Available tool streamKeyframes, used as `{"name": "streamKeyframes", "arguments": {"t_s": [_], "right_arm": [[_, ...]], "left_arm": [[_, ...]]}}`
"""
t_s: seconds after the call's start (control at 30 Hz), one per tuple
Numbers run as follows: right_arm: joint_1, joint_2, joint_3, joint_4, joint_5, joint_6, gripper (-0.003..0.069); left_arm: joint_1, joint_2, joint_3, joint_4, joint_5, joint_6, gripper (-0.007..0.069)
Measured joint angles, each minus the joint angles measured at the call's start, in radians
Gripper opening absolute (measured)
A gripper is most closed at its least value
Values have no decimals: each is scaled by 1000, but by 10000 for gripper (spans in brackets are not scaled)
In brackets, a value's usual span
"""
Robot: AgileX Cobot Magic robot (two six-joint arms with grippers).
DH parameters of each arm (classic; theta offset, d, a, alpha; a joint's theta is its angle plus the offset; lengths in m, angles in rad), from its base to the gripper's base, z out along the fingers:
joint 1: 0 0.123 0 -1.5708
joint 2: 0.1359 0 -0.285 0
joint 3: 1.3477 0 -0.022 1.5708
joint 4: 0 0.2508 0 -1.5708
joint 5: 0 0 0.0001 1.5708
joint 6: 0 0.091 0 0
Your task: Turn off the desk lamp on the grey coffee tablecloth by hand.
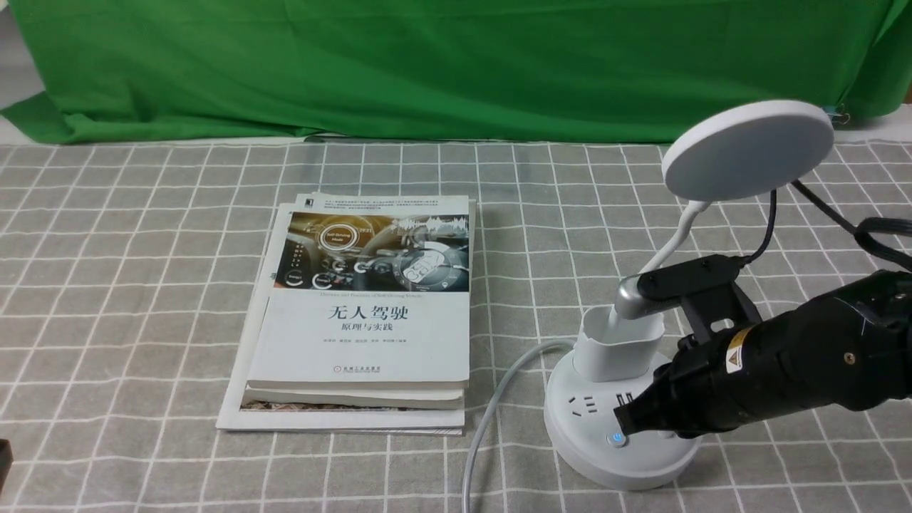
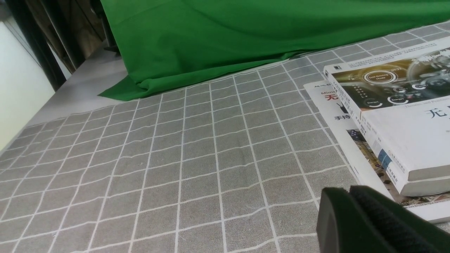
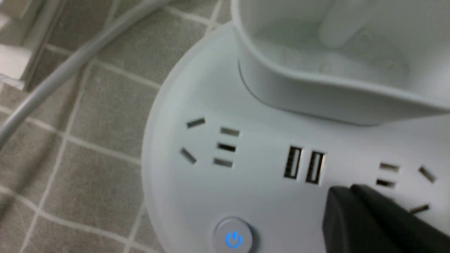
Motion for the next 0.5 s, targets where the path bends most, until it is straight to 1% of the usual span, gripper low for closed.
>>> {"name": "streamKeyframes", "arguments": {"t_s": [0.17,0.2,0.3,0.43,0.5], "right_arm": [[0,-69,-13,0,109,-1,36],[0,-74,-13,0,109,-1,36],[-7,-191,-26,-2,185,-1,36],[-48,-274,-26,-9,261,-12,34],[-118,-329,-21,-26,320,-24,34]], "left_arm": [[0,0,0,0,0,0,19],[0,0,0,0,0,0,19],[0,0,0,0,0,0,19],[0,0,0,0,0,1,19],[0,0,0,0,0,1,19]]}}
